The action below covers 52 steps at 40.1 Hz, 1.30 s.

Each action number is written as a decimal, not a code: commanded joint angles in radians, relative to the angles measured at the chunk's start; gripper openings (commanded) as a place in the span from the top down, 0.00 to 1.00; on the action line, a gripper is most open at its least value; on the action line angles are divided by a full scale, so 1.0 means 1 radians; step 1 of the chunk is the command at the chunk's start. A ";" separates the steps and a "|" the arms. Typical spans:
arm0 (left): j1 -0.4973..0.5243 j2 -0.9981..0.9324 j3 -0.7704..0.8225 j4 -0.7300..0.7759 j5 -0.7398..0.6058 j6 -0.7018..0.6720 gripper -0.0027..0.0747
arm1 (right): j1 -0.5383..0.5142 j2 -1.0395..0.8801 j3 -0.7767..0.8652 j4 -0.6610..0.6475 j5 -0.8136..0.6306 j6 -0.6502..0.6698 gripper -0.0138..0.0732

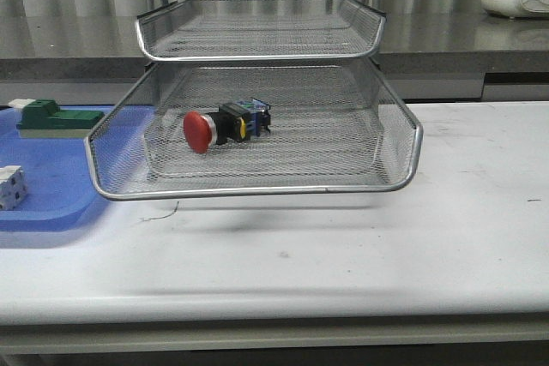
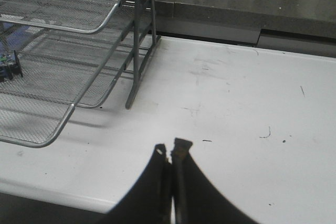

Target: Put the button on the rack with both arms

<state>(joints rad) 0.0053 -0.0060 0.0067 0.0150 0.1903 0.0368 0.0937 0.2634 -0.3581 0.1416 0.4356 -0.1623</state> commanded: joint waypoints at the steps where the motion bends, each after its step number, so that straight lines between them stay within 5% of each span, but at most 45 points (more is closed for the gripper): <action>1: 0.002 -0.022 0.009 -0.004 -0.086 -0.012 0.99 | -0.005 0.008 -0.027 -0.007 -0.080 -0.001 0.91; 22: 0.002 -0.022 0.009 -0.004 -0.086 -0.012 0.99 | -0.005 0.002 -0.010 -0.022 -0.103 -0.003 0.91; 35: 0.002 -0.022 0.009 -0.004 -0.086 -0.012 0.99 | -0.007 -0.205 0.289 -0.045 -0.389 -0.003 0.91; 52: 0.002 -0.022 0.009 -0.004 -0.086 -0.012 0.99 | -0.052 -0.290 0.383 -0.045 -0.350 -0.003 0.91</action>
<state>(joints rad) 0.0053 -0.0060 0.0067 0.0150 0.1882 0.0329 0.0573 -0.0089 0.0289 0.1049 0.1553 -0.1623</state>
